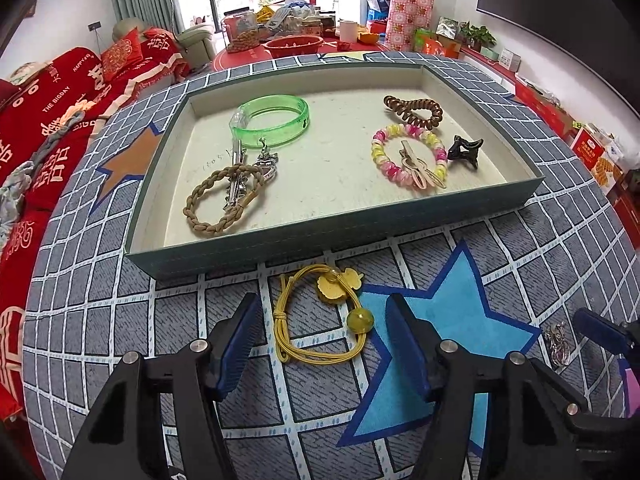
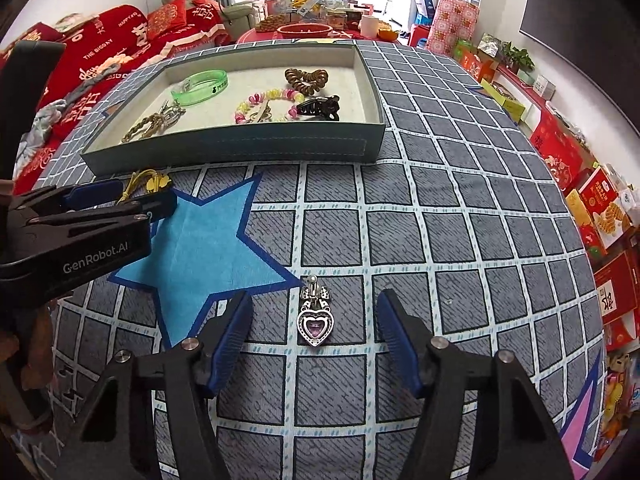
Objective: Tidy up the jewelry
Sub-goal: 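Grasp the yellow cord hair tie with the left tool while the right tool grasps the heart pendant, then carry both items into the tray and open both tools to release them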
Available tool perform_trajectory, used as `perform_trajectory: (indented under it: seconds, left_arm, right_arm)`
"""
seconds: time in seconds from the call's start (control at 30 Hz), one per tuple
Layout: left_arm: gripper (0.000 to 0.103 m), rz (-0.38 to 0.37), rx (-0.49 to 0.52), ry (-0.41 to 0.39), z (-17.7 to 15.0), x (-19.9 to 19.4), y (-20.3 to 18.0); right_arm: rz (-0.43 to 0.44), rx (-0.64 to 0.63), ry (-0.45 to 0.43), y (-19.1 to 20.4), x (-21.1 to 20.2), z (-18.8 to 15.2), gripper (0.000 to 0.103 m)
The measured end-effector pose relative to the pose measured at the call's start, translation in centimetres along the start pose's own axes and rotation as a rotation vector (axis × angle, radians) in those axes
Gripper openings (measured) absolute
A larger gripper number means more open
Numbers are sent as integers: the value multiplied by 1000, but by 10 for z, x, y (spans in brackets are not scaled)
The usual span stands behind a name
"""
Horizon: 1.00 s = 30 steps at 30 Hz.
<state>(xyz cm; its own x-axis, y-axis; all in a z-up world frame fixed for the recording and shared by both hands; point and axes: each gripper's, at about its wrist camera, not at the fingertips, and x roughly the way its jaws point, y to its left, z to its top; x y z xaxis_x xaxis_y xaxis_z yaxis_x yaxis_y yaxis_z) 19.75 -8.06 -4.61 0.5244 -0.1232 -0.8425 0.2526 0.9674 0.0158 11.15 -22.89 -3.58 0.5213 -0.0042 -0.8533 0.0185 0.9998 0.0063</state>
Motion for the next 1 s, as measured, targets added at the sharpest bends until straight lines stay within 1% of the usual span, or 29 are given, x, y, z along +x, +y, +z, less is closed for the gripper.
perform_trajectory:
  seconds: [0.1,0.17,0.2,0.23,0.27,0.3,0.37,0.4,0.43,0.57,0.77,0.83,0.87,0.9,1.0]
  left_arm:
    - [77,-10,-2,-1,-1,0,1]
    - [67,-28,3,-2,-2,-1,0]
    - [65,-28,8,-3,-2,-2,-1]
    - [59,-34,15,-2,-2,-3,-2]
    - [54,-38,21,-3,-3,-4,-3]
    - [51,-39,25,-3,-4,-5,-4]
    - [48,-42,28,-3,-5,-6,-5]
    - [42,-46,29,-5,-6,-7,-5]
    - [33,-47,36,-6,-7,-8,-5]
    - [33,-62,39,-4,-11,-13,-4]
    - [33,-94,43,-34,-23,-31,5]
    - [33,-103,37,-44,-27,-38,10]
    - [33,-108,32,-47,-29,-41,12]
    - [33,-111,28,-48,-30,-43,15]
    - [33,-119,21,-52,-34,-49,20]
  right_arm:
    - [-1,0,2,1,0,-1,63]
    - [-3,-2,5,2,0,0,63]
    - [-3,-2,7,2,0,0,61]
    - [-2,-3,8,3,0,0,60]
    - [0,-4,9,3,0,1,57]
    - [1,-6,9,4,-1,1,52]
    - [5,-8,11,4,-1,1,47]
    - [7,-8,12,5,-2,1,45]
    - [8,-8,13,5,-2,1,44]
    - [9,-6,16,6,-3,1,41]
    - [8,-3,21,6,-5,-1,41]
    - [7,-2,18,6,-6,-1,33]
    - [8,1,15,6,-6,-2,24]
    - [12,6,13,5,-7,-2,19]
    - [26,24,9,3,-8,-3,19]
